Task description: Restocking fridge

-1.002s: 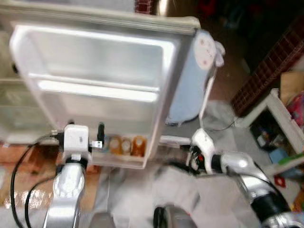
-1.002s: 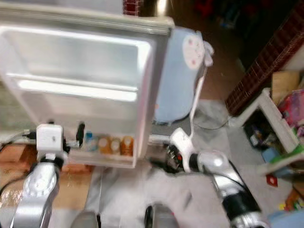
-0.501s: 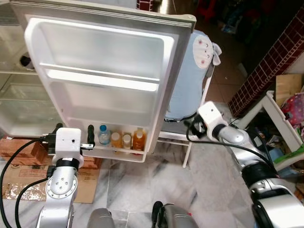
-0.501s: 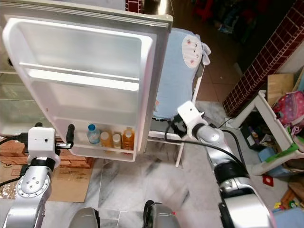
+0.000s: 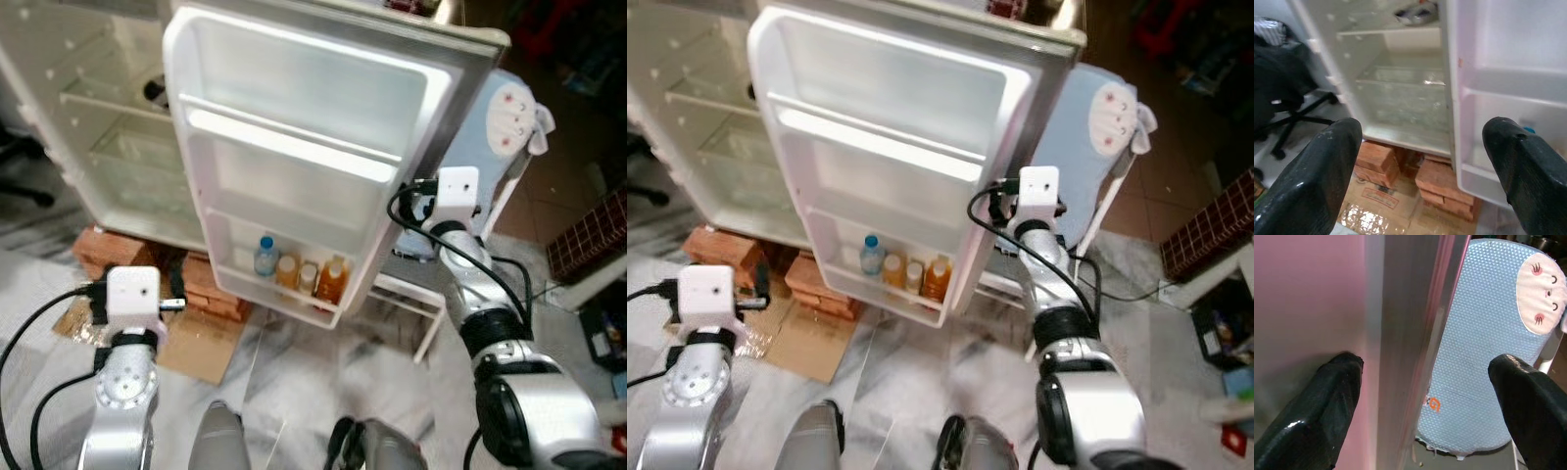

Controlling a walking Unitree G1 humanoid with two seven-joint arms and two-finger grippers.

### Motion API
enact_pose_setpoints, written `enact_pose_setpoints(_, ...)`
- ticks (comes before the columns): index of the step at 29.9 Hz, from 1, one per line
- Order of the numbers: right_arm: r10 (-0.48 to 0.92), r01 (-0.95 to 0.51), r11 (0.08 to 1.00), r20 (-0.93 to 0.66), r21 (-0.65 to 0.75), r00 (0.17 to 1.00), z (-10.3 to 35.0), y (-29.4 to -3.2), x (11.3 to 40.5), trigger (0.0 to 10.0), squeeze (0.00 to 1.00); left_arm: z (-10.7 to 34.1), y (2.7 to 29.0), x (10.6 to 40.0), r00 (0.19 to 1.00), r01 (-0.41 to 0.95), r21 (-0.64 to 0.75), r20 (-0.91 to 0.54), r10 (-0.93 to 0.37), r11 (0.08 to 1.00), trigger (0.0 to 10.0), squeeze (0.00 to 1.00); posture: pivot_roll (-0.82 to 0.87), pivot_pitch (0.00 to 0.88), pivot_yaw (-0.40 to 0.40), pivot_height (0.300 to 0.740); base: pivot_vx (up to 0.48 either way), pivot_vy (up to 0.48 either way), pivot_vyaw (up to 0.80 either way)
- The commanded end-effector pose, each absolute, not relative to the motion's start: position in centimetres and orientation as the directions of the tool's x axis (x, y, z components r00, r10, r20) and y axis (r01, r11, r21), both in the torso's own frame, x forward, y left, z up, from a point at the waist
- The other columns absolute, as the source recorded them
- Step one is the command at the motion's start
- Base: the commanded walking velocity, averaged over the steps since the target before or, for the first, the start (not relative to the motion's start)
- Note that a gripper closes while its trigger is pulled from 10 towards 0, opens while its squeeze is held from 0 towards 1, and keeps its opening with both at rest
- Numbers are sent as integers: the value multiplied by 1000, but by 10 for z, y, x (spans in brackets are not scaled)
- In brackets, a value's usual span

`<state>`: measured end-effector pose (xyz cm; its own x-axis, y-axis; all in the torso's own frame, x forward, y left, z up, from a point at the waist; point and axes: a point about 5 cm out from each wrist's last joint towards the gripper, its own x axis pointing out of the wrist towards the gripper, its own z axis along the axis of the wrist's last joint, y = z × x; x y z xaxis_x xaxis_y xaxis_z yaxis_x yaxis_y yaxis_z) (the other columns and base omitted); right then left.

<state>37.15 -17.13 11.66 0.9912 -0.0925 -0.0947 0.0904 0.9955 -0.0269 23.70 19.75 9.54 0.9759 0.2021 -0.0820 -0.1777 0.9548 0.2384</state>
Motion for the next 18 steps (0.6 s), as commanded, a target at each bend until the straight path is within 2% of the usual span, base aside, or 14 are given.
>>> enact_pose_setpoints(1,-27,27,1000,27,-7,999,151,-149,386,10000,0,88,199,232,968,-187,239,-121,220,953,10000,0,126,132,-93,740,0,0,756)
enact_pose_setpoints(7,3,-4,997,26,73,1000,158,-131,391,10000,0,78,193,231,958,-160,146,-215,189,976,10000,0,129,132,-99,740,0,0,755)
enact_pose_setpoints(11,47,-49,996,27,81,999,156,-123,390,10000,0,70,180,227,948,-61,67,-308,79,996,10000,0,131,130,-100,740,0,0,753)
enact_pose_setpoints(12,45,-46,997,22,66,999,153,-125,390,10000,0,67,176,224,931,-32,54,-362,49,998,10000,0,132,130,-99,740,0,0,456)
enact_pose_setpoints(18,-17,16,999,24,46,1000,153,-139,391,10000,0,61,172,220,914,-11,58,-405,33,998,10000,0,138,120,-101,740,0,0,76)
